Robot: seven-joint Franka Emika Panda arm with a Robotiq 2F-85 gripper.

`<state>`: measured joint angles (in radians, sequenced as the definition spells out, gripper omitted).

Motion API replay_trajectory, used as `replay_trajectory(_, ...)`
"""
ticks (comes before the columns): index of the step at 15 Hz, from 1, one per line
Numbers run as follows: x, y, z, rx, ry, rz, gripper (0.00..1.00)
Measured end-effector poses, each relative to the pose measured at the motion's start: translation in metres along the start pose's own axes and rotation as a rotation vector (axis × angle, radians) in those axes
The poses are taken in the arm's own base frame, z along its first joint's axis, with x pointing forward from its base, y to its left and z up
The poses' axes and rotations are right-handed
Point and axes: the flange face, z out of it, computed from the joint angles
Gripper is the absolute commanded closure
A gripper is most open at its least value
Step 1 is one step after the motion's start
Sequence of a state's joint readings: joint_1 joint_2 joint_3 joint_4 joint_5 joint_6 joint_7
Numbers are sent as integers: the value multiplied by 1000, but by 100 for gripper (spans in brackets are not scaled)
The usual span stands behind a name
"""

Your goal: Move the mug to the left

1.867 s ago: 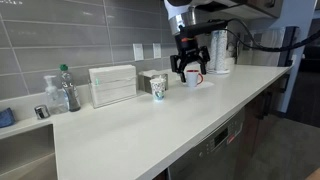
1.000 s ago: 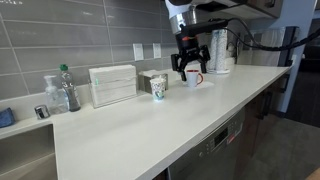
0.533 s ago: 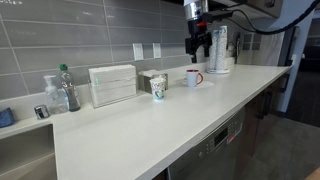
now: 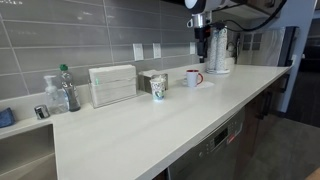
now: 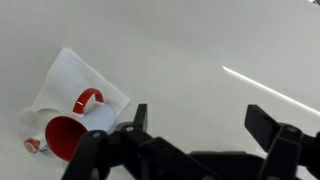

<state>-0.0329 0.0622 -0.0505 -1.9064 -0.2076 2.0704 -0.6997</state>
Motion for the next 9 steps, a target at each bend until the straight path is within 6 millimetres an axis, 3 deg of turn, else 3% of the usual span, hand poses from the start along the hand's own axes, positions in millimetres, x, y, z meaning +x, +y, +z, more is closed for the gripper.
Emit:
replay_trajectory(2,0,8,7,3,-6,2,0)
replay_trajectory(9,4,3,-1,-5,5,-5,0)
